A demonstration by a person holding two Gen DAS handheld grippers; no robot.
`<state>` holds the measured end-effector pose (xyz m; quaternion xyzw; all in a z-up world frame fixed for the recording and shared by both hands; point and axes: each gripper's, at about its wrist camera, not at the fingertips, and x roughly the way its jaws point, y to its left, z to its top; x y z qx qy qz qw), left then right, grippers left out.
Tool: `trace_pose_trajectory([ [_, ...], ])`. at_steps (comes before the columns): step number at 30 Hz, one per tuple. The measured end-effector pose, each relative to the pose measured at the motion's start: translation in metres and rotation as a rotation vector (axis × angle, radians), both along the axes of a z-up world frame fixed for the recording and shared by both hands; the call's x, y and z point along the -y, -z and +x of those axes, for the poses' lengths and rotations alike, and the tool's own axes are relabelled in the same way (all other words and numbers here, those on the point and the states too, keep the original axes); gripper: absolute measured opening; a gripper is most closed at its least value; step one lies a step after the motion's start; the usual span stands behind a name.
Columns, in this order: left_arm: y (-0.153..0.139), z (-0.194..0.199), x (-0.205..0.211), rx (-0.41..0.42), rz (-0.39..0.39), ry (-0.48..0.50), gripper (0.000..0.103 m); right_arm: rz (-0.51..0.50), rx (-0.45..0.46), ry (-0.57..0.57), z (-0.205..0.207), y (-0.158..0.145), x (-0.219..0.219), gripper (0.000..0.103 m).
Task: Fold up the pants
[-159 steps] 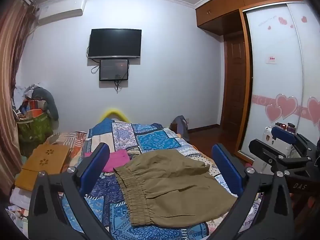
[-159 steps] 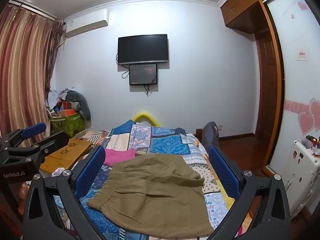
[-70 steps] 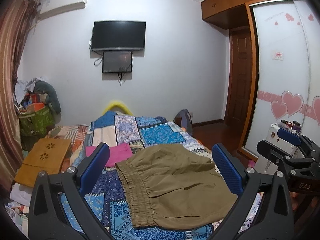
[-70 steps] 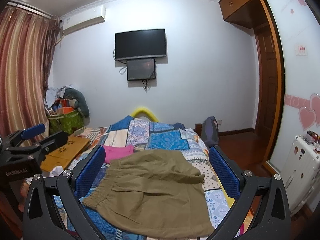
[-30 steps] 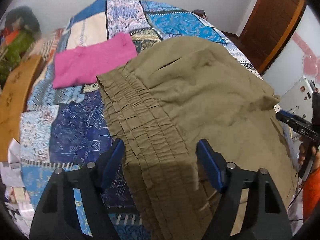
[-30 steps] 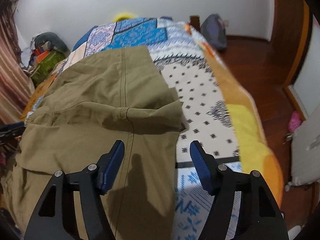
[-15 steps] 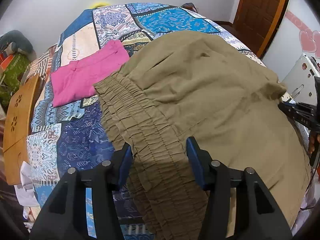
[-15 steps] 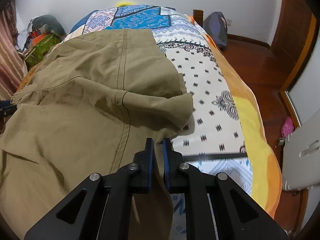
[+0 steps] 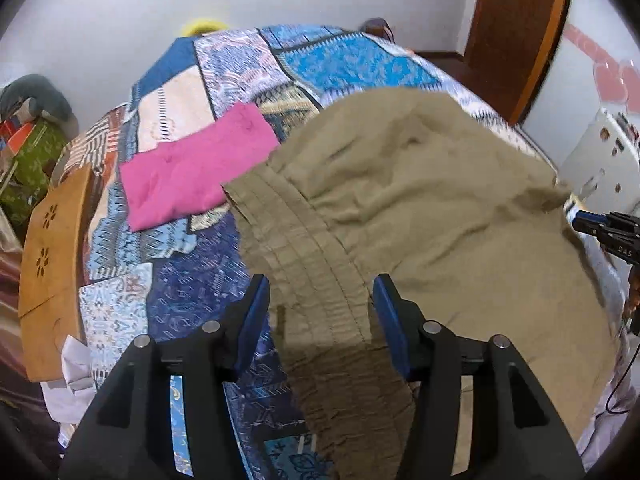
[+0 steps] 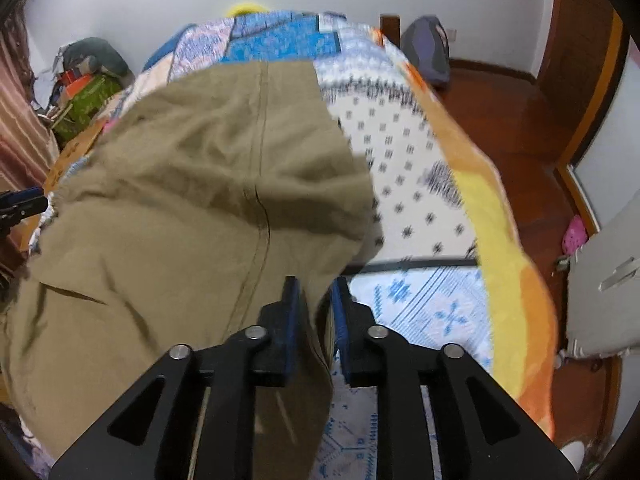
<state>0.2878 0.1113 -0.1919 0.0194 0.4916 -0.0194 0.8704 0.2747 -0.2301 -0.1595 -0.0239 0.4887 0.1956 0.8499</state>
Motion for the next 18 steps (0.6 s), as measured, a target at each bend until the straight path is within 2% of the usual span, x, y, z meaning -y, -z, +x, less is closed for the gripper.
trace_pose_trajectory([
  [1, -0.002, 0.002, -0.003, 0.002, -0.007, -0.010, 0.056, 0.015, 0.023, 0.005, 0.003, -0.008, 0.001, 0.027],
  [3, -0.002, 0.011, -0.009, -0.004, -0.010, -0.035, 0.056, 0.030, 0.058, 0.018, 0.010, -0.018, 0.002, 0.045],
  [6, 0.005, 0.026, -0.015, -0.028, -0.014, -0.068, 0.056, 0.023, 0.116, 0.035, 0.029, -0.028, -0.002, 0.058],
  [9, 0.016, 0.039, -0.016, -0.057, -0.029, -0.070, 0.056, 0.010, 0.109, 0.015, 0.053, -0.021, -0.009, 0.058],
  [13, 0.035, 0.053, -0.012, -0.094, -0.023, -0.060, 0.058, -0.003, 0.026, -0.023, 0.085, 0.007, -0.023, 0.058],
  [16, 0.045, 0.059, -0.010, -0.124, -0.058, -0.071, 0.064, 0.052, -0.077, -0.027, 0.098, 0.033, -0.026, 0.058],
  [17, 0.047, 0.059, -0.009, -0.127, -0.059, -0.069, 0.064, 0.084, -0.088, -0.021, 0.100, 0.039, -0.026, 0.058],
  [18, 0.048, 0.060, -0.006, -0.127, -0.047, -0.064, 0.064, 0.103, -0.083, -0.026, 0.101, 0.039, -0.026, 0.053],
])
